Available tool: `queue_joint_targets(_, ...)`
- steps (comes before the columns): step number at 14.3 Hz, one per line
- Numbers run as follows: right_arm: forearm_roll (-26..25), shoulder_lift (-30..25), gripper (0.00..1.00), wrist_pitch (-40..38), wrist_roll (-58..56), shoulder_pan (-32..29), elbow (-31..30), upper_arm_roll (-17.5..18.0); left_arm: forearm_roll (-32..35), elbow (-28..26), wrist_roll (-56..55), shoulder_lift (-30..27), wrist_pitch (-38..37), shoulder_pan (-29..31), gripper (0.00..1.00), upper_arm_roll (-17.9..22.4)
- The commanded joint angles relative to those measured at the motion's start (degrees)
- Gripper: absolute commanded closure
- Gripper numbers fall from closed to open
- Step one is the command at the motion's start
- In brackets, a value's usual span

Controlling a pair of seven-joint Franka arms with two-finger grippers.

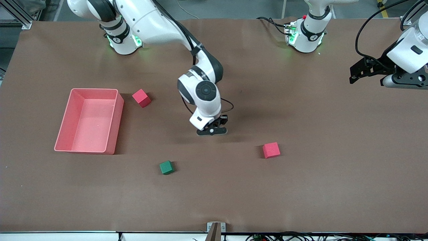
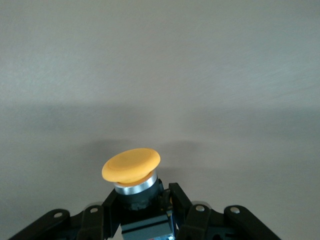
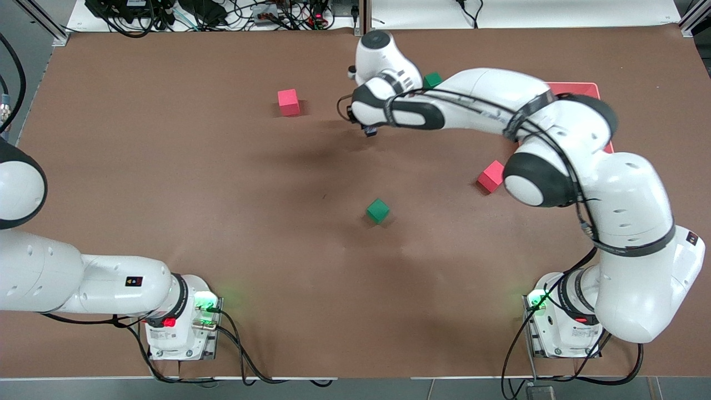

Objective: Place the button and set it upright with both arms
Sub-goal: 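Lift the button out of the tray and carry it to mid-table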

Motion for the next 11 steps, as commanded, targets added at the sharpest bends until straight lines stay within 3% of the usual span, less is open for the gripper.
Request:
queue_joint_targets(1,0.11,4.63,0.95,-0.83,1.86,1.55,5.98,-0.73,1.14,-0.12,0.25,-0.50,0.02,0.12,0.00,-0.17)
queue_joint_targets(3,0.11,5.96,0.91,0.13,1.95,2.16,6.52,-0.73,1.14,-0.12,0.16,-0.41,0.02,0.21,0.00,-0.17)
queue_joint_targets(4,0.03,6.31,0.80,2.05,1.95,2.51,6.26,-0.73,1.14,-0.12,0.16,-0.41,0.02,0.21,0.00,-0.17)
queue_joint_targets(6,-0.06,6.31,0.42,2.43,2.03,2.52,6.17,-0.73,1.14,-0.03,0.08,-0.41,0.02,0.21,0.00,-0.17)
queue_joint_targets(7,-0.24,6.14,0.00,2.43,1.95,2.52,6.17,-0.82,1.14,-0.12,0.08,-0.50,0.02,0.21,0.00,-0.17)
queue_joint_targets(11,0.38,2.02,0.00,0.85,1.86,1.73,6.34,-1.17,1.05,-0.03,0.08,-0.50,0.02,0.21,0.00,-0.17)
